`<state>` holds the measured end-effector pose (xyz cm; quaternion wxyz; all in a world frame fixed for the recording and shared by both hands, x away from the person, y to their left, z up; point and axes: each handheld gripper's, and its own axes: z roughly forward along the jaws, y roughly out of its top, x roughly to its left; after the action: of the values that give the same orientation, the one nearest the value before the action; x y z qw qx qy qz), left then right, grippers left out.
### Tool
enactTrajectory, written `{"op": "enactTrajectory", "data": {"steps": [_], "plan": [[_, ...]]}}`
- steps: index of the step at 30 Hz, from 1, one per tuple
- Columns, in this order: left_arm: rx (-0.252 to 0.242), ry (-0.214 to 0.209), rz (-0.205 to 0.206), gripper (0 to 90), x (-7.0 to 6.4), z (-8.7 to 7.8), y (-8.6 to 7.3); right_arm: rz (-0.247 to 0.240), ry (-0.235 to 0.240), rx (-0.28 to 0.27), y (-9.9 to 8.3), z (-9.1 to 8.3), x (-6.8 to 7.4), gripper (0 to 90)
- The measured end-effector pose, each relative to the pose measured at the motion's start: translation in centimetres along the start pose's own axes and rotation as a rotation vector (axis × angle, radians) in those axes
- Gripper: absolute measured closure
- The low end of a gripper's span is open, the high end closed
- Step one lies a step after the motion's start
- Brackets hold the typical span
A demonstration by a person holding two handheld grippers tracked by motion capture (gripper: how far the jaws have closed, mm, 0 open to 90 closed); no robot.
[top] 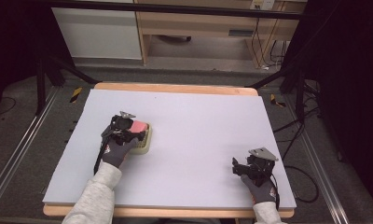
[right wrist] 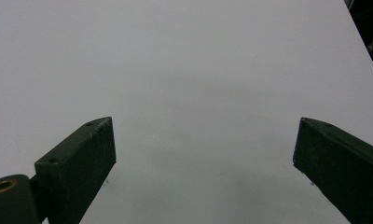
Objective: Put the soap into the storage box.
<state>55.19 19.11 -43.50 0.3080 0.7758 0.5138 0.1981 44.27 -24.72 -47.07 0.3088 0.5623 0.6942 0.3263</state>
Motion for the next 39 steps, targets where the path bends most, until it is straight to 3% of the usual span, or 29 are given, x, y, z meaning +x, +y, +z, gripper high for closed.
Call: {"op": "enactTrajectory", "data": {"steps": [39], "plan": [[0.029,0.005,-0.011,37.5,-0.4,1.4,-0.6,0.000,0.003,-0.001,0.0,0.0,0.0,6.0]]}}
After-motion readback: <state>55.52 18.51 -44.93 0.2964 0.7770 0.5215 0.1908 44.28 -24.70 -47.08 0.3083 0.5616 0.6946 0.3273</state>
